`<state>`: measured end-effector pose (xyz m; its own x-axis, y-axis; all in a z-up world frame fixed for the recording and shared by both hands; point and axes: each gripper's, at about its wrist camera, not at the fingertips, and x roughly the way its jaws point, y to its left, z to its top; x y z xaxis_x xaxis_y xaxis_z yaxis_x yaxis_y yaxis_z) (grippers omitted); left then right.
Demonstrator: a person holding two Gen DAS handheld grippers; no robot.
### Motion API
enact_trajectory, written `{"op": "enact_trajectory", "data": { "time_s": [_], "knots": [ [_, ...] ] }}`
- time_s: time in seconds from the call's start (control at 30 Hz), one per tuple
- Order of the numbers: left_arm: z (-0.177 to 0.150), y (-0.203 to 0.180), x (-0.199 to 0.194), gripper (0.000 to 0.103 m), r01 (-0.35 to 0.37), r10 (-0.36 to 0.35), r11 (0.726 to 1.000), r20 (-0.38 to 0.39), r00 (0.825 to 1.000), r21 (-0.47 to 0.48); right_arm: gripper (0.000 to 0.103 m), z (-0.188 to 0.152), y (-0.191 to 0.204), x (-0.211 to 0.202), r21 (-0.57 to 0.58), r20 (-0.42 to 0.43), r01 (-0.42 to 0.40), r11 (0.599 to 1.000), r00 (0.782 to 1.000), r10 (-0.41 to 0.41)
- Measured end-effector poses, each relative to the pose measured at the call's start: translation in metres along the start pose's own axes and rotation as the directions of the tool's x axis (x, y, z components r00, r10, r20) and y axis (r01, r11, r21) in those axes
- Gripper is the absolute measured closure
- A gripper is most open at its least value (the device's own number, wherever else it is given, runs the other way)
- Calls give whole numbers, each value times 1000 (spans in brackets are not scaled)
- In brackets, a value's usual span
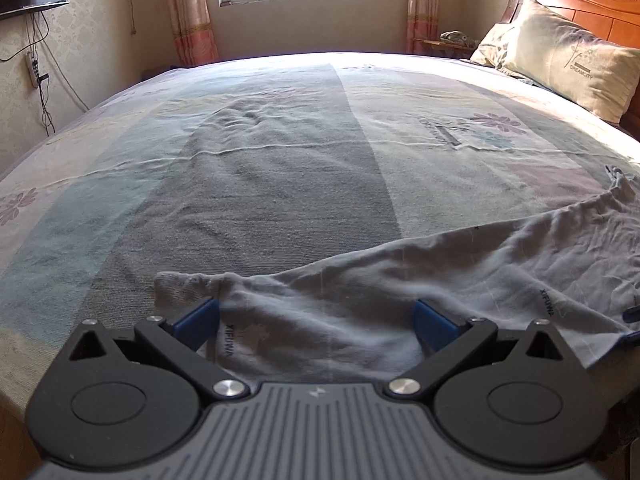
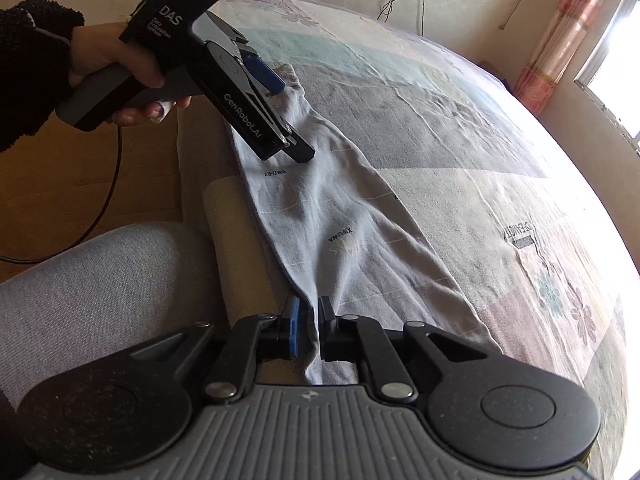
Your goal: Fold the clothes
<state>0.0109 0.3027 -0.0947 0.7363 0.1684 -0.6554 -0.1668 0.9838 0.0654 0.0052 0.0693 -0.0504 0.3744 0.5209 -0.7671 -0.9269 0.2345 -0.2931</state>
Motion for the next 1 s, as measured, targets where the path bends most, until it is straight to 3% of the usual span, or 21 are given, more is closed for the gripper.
{"op": "enact_trajectory", "data": {
  "time_s": [0.13, 0.27, 0.37, 0.43, 0.67, 0.73, 0.77, 1.0],
  "knots": [
    [8, 26, -1, 1, -39, 37, 992, -14, 999, -117, 93, -1, -15, -2, 44, 6, 19, 999, 1000, -19],
    [10, 18, -25, 1, 82, -76, 991, 58, 995, -102, 93, -2, -50, 3, 104, 9, 44, 994, 999, -45],
    [4, 3, -15, 1, 149, -149, 987, 2, 989, -53, 90, 2, -86, 17, 163, 12, 34, 986, 999, -37],
    [-4, -3, -3, 1, 116, -117, 993, -50, 992, -36, 86, 4, -106, 31, 171, 1, 30, 985, 1000, -30],
    [-7, -4, -3, 1, 125, -125, 992, -39, 991, -13, 81, -1, -125, 51, 139, -39, 41, 989, 999, -36],
    [-6, -5, -2, 1, 122, -122, 993, -45, 992, 2, 98, -3, -127, 53, 139, -41, 45, 989, 998, -39],
    [-6, -6, -2, 1, 119, -119, 993, -48, 992, 3, 99, -4, -128, 53, 139, -43, 46, 989, 998, -41],
    [-2, -9, -2, 1, 107, -104, 994, -66, 992, 32, 97, -12, -134, 55, 146, -50, 61, 987, 997, -55]
  ]
}}
